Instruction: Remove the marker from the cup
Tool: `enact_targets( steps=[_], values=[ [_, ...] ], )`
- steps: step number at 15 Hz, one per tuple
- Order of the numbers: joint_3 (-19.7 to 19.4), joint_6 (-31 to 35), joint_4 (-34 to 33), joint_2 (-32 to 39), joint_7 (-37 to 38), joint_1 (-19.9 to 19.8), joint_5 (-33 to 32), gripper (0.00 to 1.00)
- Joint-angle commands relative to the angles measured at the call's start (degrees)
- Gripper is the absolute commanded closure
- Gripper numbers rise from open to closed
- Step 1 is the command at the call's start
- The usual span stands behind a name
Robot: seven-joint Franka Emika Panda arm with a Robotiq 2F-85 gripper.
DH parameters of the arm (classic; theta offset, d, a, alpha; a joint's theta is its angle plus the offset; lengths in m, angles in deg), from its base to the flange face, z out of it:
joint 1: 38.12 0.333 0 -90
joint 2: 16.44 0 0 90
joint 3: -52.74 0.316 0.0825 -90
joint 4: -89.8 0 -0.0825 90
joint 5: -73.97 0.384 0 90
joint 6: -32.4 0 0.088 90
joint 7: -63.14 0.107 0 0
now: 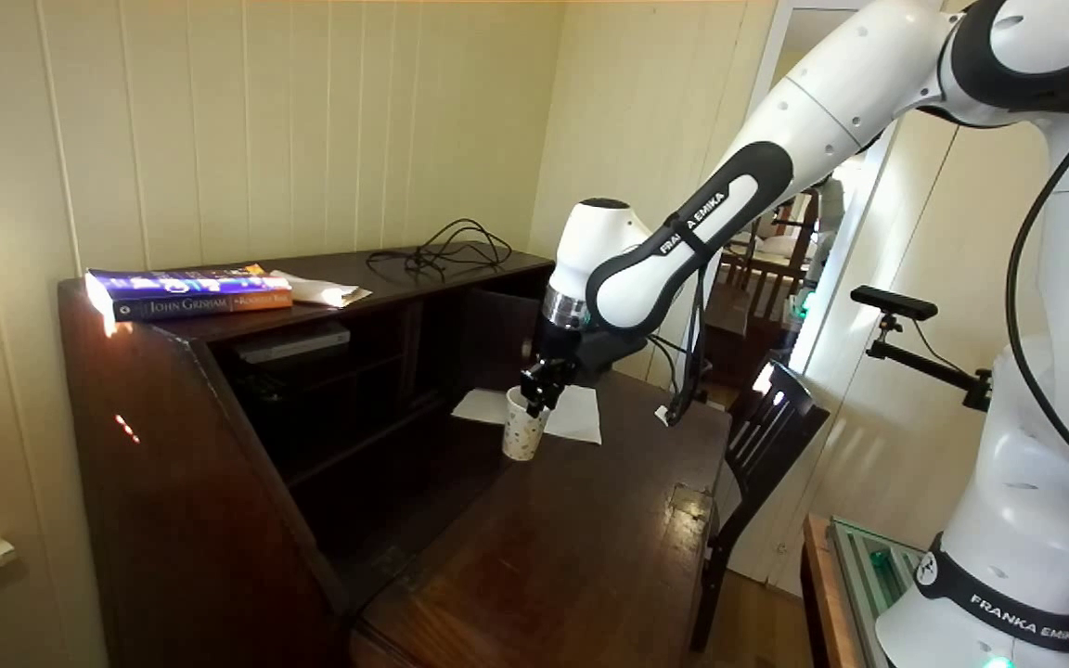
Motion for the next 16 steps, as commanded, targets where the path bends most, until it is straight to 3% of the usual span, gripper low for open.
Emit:
enact_targets(
  steps=[1, 5, 11, 13, 15, 16],
  values=[
    [-0.68, -0.94, -0.81, -0.18, 0.19, 1.08, 0.78, 0.49],
    [-0.52, -1.03, -0.79, -0.25, -0.02, 1.22, 0.92, 0.35],
    [-1.34, -0.09, -0.40, -0.79, 1.01, 1.30, 0.54, 0.62],
    [-1.93, 0.30, -0.32, -1.04, 1.70, 1.33, 0.29, 0.54],
    [-2.41, 0.52, -0.31, -1.32, 2.15, 1.41, 0.14, 0.53],
    [-2.55, 0.42, -0.39, -1.35, 2.23, 1.45, 0.13, 0.74]
  ],
)
